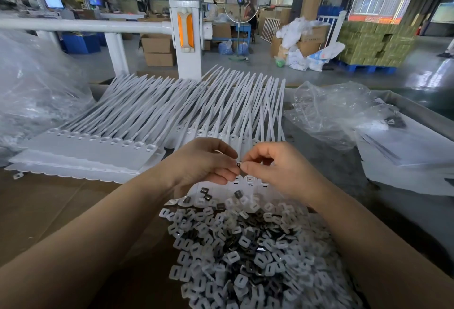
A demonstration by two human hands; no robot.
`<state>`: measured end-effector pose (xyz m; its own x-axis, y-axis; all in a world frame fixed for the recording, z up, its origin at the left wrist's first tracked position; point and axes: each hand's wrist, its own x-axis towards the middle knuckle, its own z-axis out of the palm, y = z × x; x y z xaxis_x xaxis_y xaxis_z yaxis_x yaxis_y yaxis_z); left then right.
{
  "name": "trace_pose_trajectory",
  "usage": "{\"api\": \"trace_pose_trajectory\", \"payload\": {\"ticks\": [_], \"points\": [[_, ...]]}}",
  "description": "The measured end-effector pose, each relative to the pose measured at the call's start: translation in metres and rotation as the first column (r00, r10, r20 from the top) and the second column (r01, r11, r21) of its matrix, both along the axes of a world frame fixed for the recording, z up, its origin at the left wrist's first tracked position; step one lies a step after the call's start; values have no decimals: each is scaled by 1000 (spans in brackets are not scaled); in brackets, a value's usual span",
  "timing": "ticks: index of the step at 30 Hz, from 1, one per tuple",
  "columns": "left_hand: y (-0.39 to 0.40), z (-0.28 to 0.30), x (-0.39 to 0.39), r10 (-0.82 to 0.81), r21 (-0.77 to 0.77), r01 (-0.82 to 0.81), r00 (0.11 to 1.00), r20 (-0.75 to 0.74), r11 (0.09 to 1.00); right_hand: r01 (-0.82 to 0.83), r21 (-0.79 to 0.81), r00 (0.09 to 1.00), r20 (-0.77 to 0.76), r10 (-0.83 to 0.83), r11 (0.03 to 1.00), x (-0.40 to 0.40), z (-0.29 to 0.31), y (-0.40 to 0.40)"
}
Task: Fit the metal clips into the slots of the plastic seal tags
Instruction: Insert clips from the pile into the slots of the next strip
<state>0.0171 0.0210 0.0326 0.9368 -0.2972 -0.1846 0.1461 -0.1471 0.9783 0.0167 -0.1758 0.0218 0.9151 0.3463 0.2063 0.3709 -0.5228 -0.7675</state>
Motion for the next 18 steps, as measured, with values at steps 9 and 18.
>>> {"api": "trace_pose_trajectory", "payload": {"ticks": [9, 18], "points": [[-3, -4, -2, -23, 107, 7, 988, 151, 994, 16, 3, 997, -73, -16, 1000, 1, 1, -1], [-4, -5, -2, 34, 123, -68, 964, 263, 990, 66, 88, 991, -122, -55, 994, 3, 0, -1]]}}
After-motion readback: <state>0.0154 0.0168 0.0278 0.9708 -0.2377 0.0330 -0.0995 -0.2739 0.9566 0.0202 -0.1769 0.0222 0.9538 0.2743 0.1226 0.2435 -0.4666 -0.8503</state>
